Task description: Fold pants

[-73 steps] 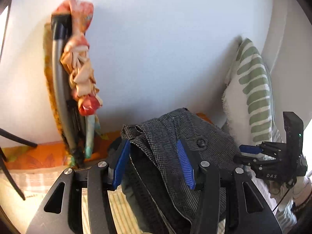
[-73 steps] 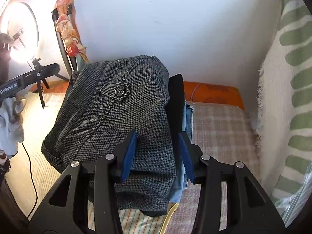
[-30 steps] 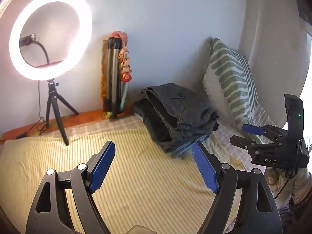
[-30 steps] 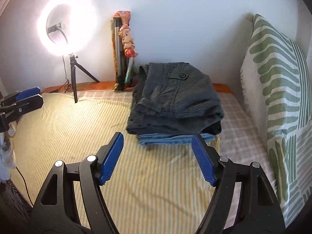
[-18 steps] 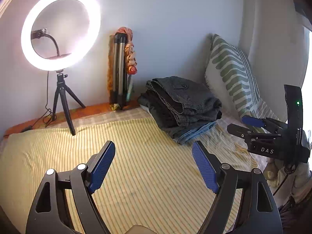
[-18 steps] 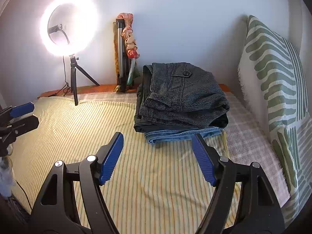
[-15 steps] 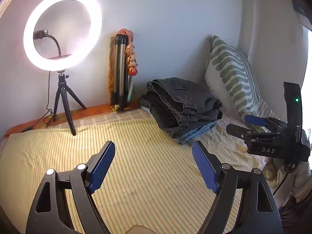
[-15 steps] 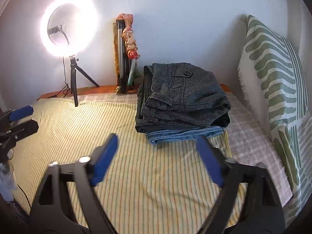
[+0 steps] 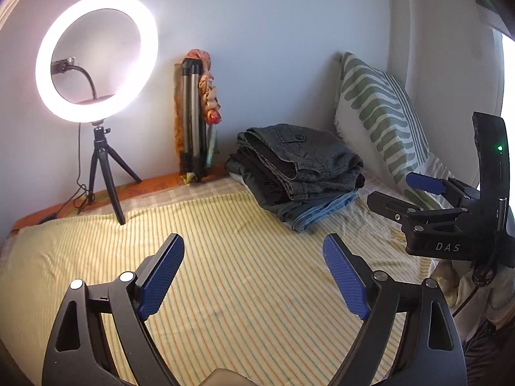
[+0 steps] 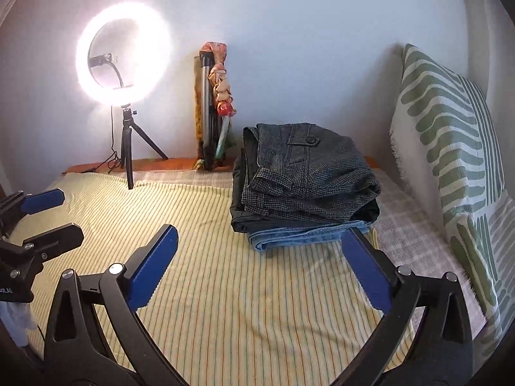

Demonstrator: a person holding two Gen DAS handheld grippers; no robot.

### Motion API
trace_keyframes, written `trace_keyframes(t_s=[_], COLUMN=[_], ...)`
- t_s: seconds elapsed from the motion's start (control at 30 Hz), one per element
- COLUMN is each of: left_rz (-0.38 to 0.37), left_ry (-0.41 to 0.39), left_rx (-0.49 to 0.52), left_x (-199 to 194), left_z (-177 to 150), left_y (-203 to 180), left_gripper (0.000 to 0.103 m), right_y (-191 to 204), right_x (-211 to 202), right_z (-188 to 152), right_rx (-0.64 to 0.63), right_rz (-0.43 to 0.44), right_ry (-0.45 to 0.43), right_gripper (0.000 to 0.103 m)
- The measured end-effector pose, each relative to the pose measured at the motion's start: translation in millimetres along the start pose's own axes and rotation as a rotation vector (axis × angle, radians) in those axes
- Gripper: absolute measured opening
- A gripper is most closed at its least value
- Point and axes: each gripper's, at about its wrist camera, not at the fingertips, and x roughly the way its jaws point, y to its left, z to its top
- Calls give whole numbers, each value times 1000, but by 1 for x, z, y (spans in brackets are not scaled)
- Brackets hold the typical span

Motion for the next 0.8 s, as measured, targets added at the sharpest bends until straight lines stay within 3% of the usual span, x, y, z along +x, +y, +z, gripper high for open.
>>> trace_keyframes(t_s=[0.53,0.8], left_rz=[122,128], left_ry=[-2,6], left_rx=[-17,-12], left_x=[-2,-2], left_z=[-5,-6], left_y=[19,18], left_gripper=[88,88], right_y=[0,2], right_x=[11,13], right_z=[-6,-7], right_rx=[4,-4], right_rz=[-10,-8], right_ry=[30,41], right_gripper=[103,103])
